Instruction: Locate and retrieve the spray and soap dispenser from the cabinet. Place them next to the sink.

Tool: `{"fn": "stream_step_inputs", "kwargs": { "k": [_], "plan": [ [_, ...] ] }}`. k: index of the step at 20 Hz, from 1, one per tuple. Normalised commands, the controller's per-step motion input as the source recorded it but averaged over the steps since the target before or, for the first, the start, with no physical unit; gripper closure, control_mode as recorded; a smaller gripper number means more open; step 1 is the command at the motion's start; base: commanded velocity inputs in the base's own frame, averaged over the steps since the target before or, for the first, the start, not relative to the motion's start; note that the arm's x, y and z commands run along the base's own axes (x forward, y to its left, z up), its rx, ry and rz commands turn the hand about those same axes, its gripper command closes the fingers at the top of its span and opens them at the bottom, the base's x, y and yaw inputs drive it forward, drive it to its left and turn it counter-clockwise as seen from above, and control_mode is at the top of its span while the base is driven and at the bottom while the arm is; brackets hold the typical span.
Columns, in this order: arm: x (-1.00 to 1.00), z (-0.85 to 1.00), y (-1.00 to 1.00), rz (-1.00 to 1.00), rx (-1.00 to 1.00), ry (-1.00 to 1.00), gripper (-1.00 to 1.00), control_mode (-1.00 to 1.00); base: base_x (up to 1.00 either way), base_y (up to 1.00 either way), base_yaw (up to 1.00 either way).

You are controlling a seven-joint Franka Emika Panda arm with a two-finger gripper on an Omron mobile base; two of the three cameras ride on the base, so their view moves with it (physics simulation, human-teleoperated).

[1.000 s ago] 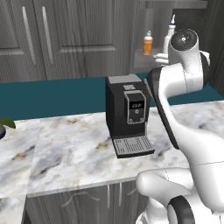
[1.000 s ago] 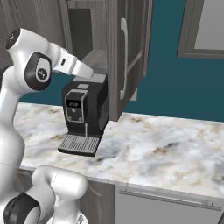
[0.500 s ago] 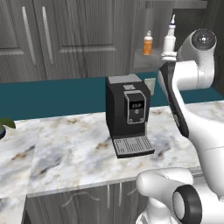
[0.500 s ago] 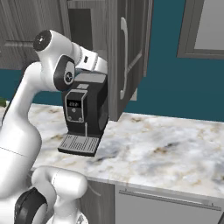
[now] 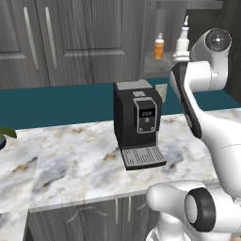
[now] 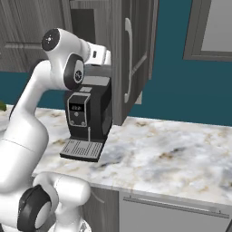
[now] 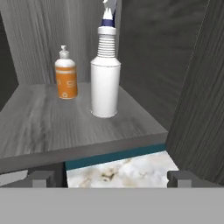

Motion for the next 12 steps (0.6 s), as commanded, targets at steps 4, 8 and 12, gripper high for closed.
{"fn": "stream_step_inputs", "kwargs": {
  "k": [4, 8, 12],
  "plan": [
    [0.40, 0.00, 0.00, 0.00, -0.06, 0.00, -1.00, -1.00, 0.00, 0.00, 0.00],
    [0.20, -0.03, -0.15, -0.02, 0.00, -0.03, -1.00, -1.00, 0.00, 0.00, 0.00],
    [0.13, 0.00, -0.22, -0.05, 0.00, 0.00, -1.00, -1.00, 0.00, 0.00, 0.00]
  ]
}}
